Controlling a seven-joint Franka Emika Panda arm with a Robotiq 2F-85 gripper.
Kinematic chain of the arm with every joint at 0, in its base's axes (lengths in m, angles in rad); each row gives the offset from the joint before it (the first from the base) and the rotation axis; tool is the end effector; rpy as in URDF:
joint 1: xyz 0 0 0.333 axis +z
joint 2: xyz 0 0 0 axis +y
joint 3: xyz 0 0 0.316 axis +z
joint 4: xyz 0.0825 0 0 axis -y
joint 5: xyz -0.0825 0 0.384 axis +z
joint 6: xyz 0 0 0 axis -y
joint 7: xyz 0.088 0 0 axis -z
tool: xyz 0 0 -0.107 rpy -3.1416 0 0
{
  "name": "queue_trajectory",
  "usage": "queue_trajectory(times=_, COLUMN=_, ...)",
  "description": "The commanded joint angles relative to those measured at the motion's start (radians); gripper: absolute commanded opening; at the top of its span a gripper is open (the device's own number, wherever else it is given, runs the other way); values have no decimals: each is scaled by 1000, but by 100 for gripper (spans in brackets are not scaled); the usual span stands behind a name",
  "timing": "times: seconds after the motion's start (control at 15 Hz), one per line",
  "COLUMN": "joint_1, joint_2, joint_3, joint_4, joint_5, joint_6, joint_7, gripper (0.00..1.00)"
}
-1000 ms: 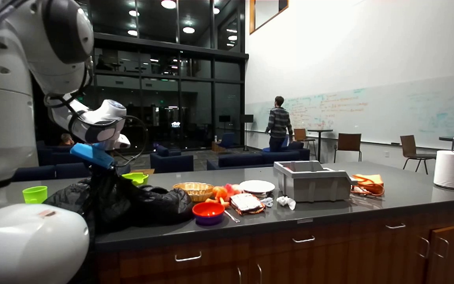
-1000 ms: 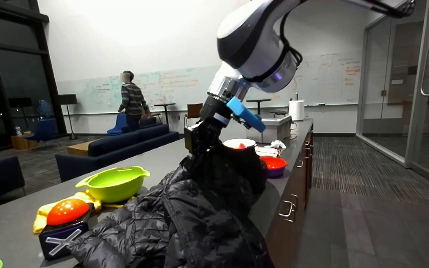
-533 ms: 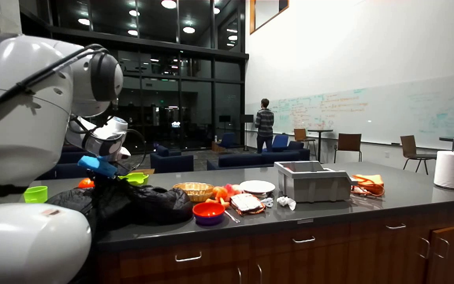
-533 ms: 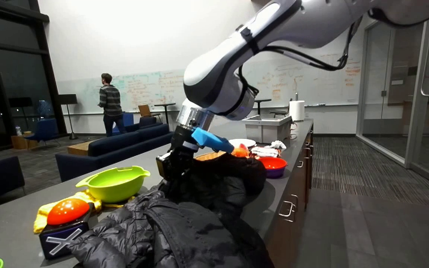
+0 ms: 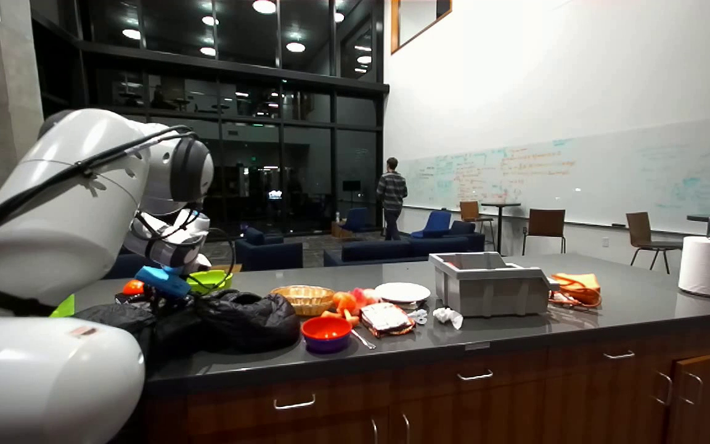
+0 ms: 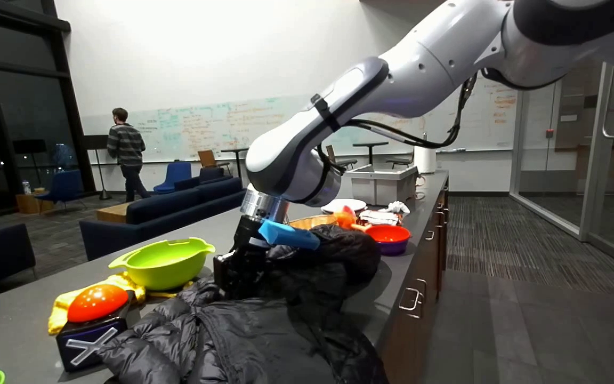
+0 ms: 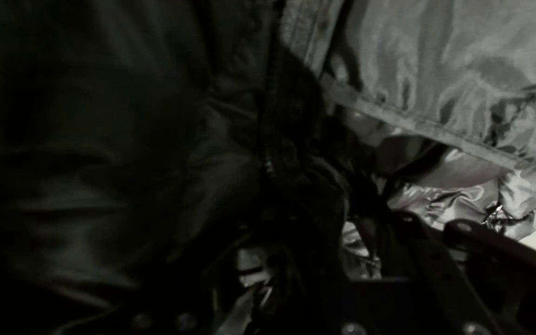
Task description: Push the black jacket upwards.
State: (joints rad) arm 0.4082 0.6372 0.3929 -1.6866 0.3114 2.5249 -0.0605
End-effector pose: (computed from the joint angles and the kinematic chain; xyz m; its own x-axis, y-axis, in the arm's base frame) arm 0.5154 0.4751 0.2749 0.8709 0.4609 0.1708 0.4866 -0.7591 -0.4325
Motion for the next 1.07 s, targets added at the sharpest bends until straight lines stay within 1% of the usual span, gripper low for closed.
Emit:
queue_trajectory(times=0.0, joint_1=12, joint_2=28, joint_3=-12, joint_4=52, joint_5=-31, joint_6=-40, joint_7=47, gripper=64)
queue_trajectory(times=0.33, joint_1=9, joint_2=-15, joint_3=-12, joint_4=19, joint_5=-27, joint_6=-36, joint_7=61, gripper=97)
queue_trajectory(times=0.4, joint_1=9, joint_2=-29, joint_3=-11, joint_4=9, joint_5=-25, joint_6=-34, joint_7=67, gripper=100)
queue_trajectory(times=0.6, joint_1=6, joint_2=-99, joint_3=2, joint_4=-47, joint_5=-16, joint_6=-22, joint_7=75, gripper=100)
queue_trajectory(times=0.8, joint_1=0, joint_2=-220, joint_3=27, joint_4=-143, joint_5=-1, joint_6=2, joint_7=65, gripper=100)
queue_trajectory(times=1.0, joint_1=6, joint_2=-367, joint_3=43, joint_4=-263, joint_5=-2, joint_6=38, joint_7=78, gripper=100)
